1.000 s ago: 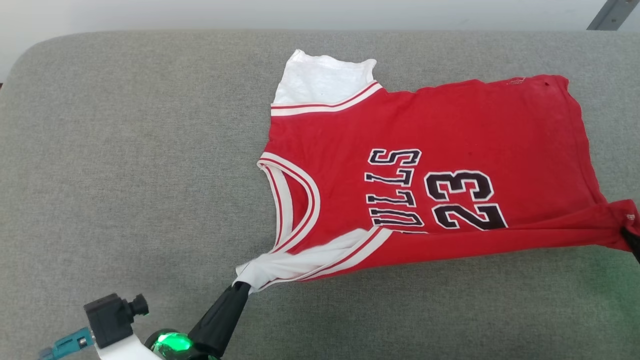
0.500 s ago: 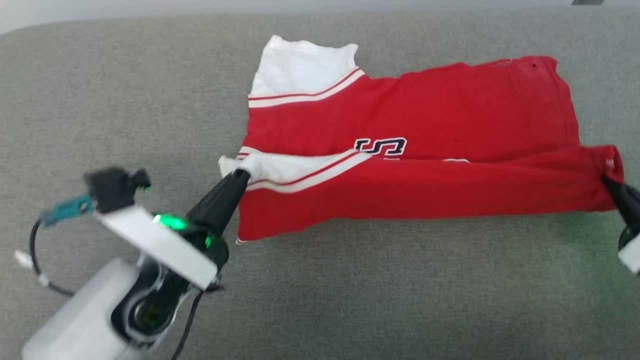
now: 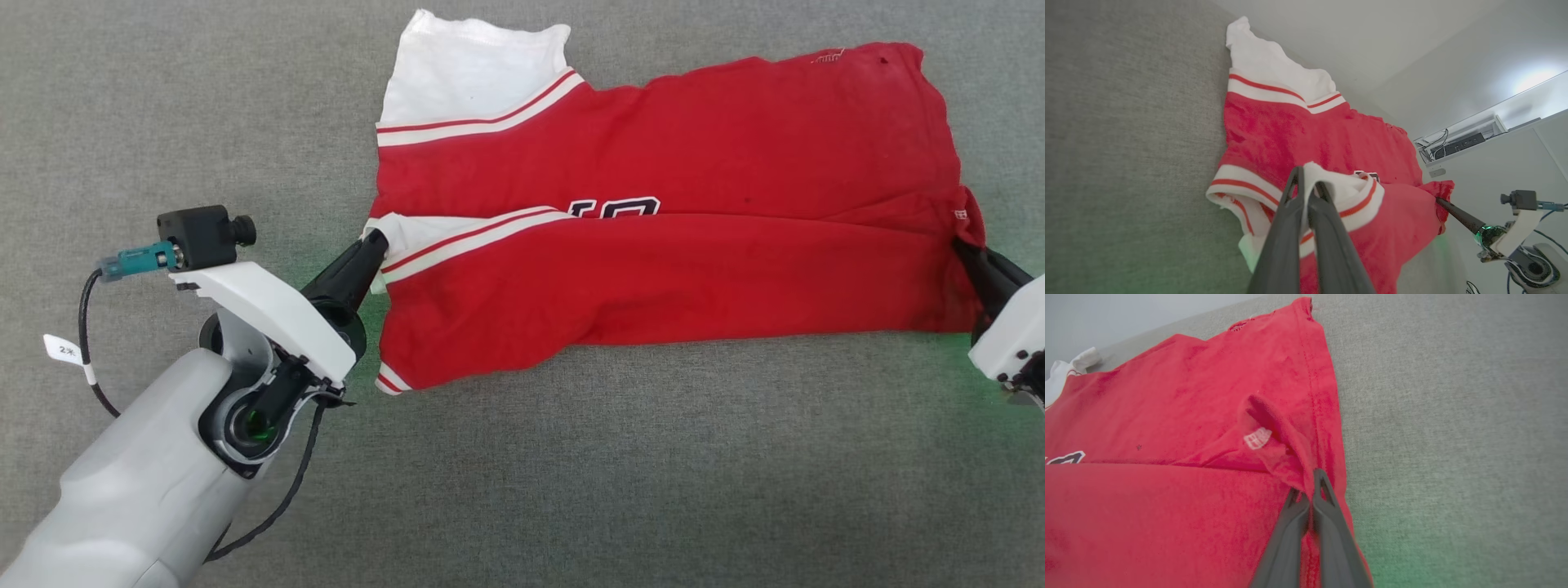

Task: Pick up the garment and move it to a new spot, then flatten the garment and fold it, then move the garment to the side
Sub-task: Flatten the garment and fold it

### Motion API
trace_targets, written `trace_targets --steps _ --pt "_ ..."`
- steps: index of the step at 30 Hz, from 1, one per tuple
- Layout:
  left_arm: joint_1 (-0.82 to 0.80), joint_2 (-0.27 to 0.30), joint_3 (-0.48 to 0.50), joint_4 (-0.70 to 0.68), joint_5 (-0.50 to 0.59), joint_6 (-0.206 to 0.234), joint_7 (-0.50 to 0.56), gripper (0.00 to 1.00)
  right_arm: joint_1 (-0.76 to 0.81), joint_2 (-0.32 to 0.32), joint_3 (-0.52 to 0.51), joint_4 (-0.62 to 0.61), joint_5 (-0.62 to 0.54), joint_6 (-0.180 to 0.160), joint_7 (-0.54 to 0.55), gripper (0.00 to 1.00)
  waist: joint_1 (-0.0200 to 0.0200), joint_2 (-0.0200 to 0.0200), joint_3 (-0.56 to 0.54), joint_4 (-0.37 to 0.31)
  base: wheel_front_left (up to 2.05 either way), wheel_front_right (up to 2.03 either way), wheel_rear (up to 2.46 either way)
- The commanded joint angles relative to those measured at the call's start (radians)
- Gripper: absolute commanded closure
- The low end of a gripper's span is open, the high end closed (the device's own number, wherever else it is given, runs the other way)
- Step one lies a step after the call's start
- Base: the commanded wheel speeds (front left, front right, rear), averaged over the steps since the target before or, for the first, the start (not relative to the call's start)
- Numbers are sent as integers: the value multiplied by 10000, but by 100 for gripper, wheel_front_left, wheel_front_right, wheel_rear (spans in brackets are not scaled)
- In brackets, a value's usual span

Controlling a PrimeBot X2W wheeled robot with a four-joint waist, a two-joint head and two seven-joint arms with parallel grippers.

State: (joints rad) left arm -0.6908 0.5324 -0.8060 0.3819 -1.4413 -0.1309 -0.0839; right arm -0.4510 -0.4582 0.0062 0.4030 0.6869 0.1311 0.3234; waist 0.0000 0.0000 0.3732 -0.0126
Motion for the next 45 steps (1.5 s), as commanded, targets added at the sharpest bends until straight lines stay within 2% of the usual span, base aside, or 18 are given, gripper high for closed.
trace_targets --steps 1,7,8,9,10,11,12,17,21,24,26,27,30,35,41,45 --pt "-169 -70 -62 119 -63 11 -40 100 -131 12 74 135 -45 -7 -111 100 0 0 45 13 0 0 0" --pt "-552 65 -814 665 331 11 -142 100 -383 -39 431 663 43 -7 -450 100 0 0 110 15 0 0 0" --pt "-613 77 -919 707 349 11 -189 91 -410 -47 489 732 66 -7 -480 100 0 0 97 16 0 0 0" --pt "-689 96 -1023 734 364 11 -236 56 -430 -61 567 757 77 -7 -575 88 0 0 71 21 0 0 0" --pt "-780 179 -1139 774 480 11 -270 3 -461 -78 621 767 72 -7 -670 59 0 0 42 25 0 0 0" --pt "-866 272 -1287 779 624 11 -336 0 -492 -92 653 784 88 -7 -763 9 0 0 4 27 0 0 0" --pt "-938 330 -1396 743 610 11 -405 0 -507 -126 691 791 72 -7 -858 0 0 0 -41 32 0 0 0" --pt "-1386 1068 -1839 4 892 11 -725 0 -311 -340 708 575 121 -6 -1173 0 0 0 -379 115 0 0 0" --pt "-1726 1951 -2283 -913 1165 11 -368 0 -45 -494 591 214 195 -6 -1289 0 0 0 -693 199 0 0 0" --pt "-1955 2592 -2621 -1412 1177 11 428 0 162 -522 456 -126 174 -6 -1276 0 0 0 -896 224 0 0 0" --pt "-1873 2737 -2974 -1669 943 153 1381 0 291 -467 377 -359 136 -6 -1220 0 0 0 -996 222 0 0 0" --pt "-1873 2737 -2974 -1669 943 153 1381 0 291 -467 377 -359 136 -6 -1220 0 0 0 -996 222 0 0 0" --pt "-1754 2965 -3641 -2233 835 546 2965 0 420 -337 337 -698 91 -6 -1084 0 0 0 -1033 167 0 0 0" --pt "-1468 2845 -4059 -2309 86 1060 4440 0 469 -144 350 -1150 -96 -6 -893 0 0 0 -896 -31 0 0 0" --pt "-1598 2335 -4217 -1440 -59 1226 5042 0 423 -35 224 -1540 -134 -6 -731 0 0 0 -652 -352 0 0 0" --pt "-1493 1790 -4450 -794 -308 1279 5807 0 444 -24 60 -1603 -198 -6 -697 0 0 0 -566 -507 0 0 0"
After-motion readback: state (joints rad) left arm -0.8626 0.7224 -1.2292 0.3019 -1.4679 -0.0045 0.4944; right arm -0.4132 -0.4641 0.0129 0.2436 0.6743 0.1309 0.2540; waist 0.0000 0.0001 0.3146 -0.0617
